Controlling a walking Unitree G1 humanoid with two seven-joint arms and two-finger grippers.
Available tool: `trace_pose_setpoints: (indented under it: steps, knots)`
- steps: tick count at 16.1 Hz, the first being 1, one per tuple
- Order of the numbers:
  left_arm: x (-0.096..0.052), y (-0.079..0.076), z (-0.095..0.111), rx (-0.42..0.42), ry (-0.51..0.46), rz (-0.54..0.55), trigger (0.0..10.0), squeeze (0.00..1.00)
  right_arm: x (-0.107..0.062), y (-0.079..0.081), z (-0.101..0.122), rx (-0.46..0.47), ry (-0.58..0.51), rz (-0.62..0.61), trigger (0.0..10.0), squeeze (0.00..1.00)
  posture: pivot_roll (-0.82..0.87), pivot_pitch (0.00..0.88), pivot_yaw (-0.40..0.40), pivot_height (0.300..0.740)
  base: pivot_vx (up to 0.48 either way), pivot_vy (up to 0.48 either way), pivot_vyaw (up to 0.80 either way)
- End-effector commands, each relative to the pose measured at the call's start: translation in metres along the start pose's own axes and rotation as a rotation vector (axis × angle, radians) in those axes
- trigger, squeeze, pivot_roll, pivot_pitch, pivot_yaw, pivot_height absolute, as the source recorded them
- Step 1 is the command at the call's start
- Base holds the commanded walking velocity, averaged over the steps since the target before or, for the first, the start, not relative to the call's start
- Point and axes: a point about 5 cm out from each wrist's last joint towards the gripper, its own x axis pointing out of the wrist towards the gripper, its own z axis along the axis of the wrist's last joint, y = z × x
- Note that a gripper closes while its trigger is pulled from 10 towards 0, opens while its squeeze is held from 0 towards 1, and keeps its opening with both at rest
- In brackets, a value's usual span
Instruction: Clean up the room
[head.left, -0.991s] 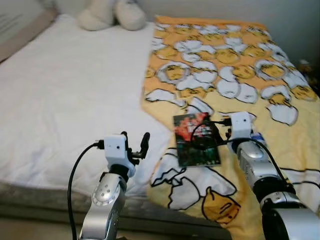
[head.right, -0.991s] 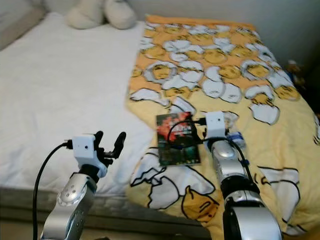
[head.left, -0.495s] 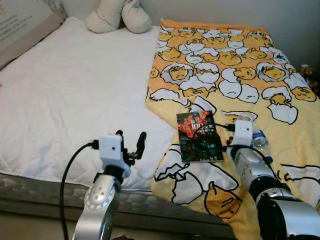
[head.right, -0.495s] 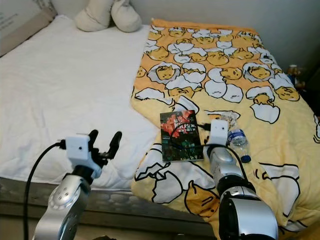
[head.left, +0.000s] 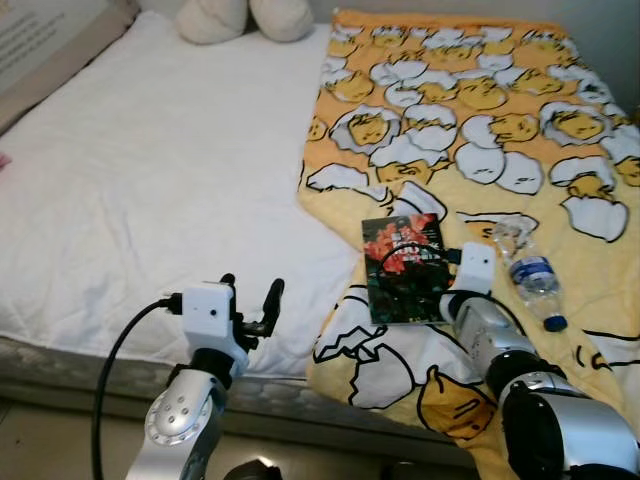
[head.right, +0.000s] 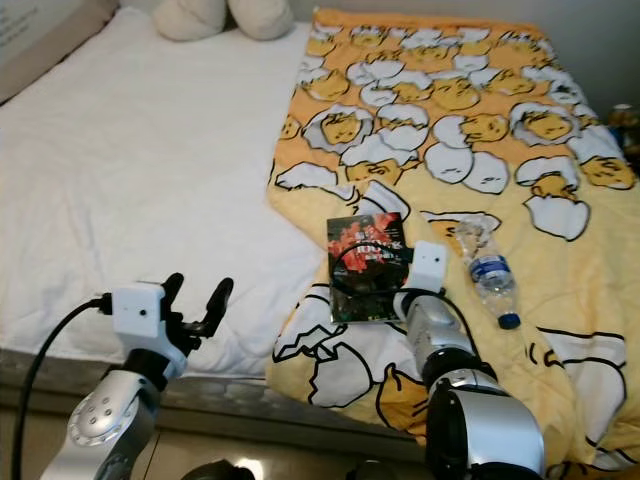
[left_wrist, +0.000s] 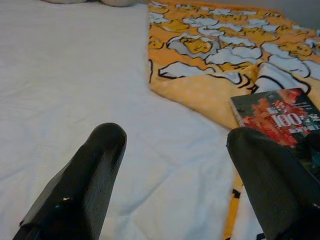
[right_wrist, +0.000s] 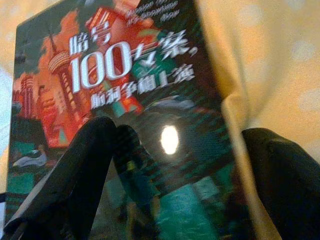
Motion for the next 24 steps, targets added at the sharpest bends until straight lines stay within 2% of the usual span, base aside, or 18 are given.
trace_pose_setpoints:
  steps: [1, 4, 5, 6, 9, 10, 16, 20, 23, 24]
  knots:
    - [-0.004, 0.0, 0.0, -0.002, 0.011, -0.005, 10.0, 0.0, 0.0, 0.008, -0.008, 0.072, 0.039, 0.033, 10.0, 0.0, 0.02, 0.129, 0.056, 0.74, 0.0, 0.0, 0.0]
    - [-0.003, -0.002, 0.001, -0.006, 0.02, -0.009, 10.0, 0.0, 0.0, 0.012, -0.019, 0.171, 0.106, 0.043, 10.0, 0.0, 0.01, 0.131, 0.055, 0.74, 0.0, 0.0, 0.0]
    - [-0.003, -0.002, 0.001, -0.007, 0.021, -0.009, 10.0, 0.0, -0.001, 0.011, -0.02, 0.192, 0.114, 0.038, 7.8, 0.0, 0.01, 0.131, 0.055, 0.74, 0.0, 0.0, 0.0]
    - [-0.002, -0.002, 0.001, -0.008, 0.023, -0.009, 10.0, 0.0, -0.001, 0.009, -0.022, 0.228, 0.125, 0.024, 0.0, 0.0, 0.01, 0.136, 0.057, 0.74, 0.0, 0.0, 0.0]
    - [0.0, -0.001, 0.001, -0.008, 0.025, -0.008, 10.0, 0.0, 0.001, 0.014, -0.013, 0.303, 0.101, 0.049, 0.0, 0.0, 0.0, 0.136, 0.056, 0.74, 0.0, 0.0, 0.0]
    - [0.002, -0.002, 0.001, -0.011, 0.022, -0.009, 10.0, 0.0, 0.002, 0.019, -0.007, 0.347, 0.089, 0.085, 0.0, 0.0, -0.01, 0.131, 0.054, 0.74, 0.0, 0.0, 0.0]
    - [0.013, -0.004, 0.003, -0.019, 0.008, -0.021, 10.0, 0.0, 0.006, 0.041, 0.011, 0.458, 0.077, 0.184, 0.0, 0.0, -0.03, 0.112, 0.048, 0.74, 0.0, 0.0, 0.0]
    - [0.017, -0.002, 0.004, -0.017, -0.002, -0.022, 10.0, 0.0, 0.008, 0.061, 0.035, 0.494, 0.044, 0.31, 0.0, 0.0, -0.04, 0.098, 0.047, 0.74, 0.0, 0.0, 0.0]
    - [0.02, -0.002, 0.004, -0.014, -0.006, -0.027, 10.0, 0.0, 0.007, 0.069, 0.044, 0.506, 0.035, 0.36, 0.0, 0.0, -0.05, 0.088, 0.052, 0.74, 0.0, 0.0, 0.0]
    - [0.022, -0.002, 0.004, -0.01, -0.007, -0.034, 10.0, 0.0, 0.007, 0.071, 0.043, 0.454, 0.034, 0.378, 0.0, 0.0, -0.05, 0.085, 0.056, 0.74, 0.0, 0.0, 0.0]
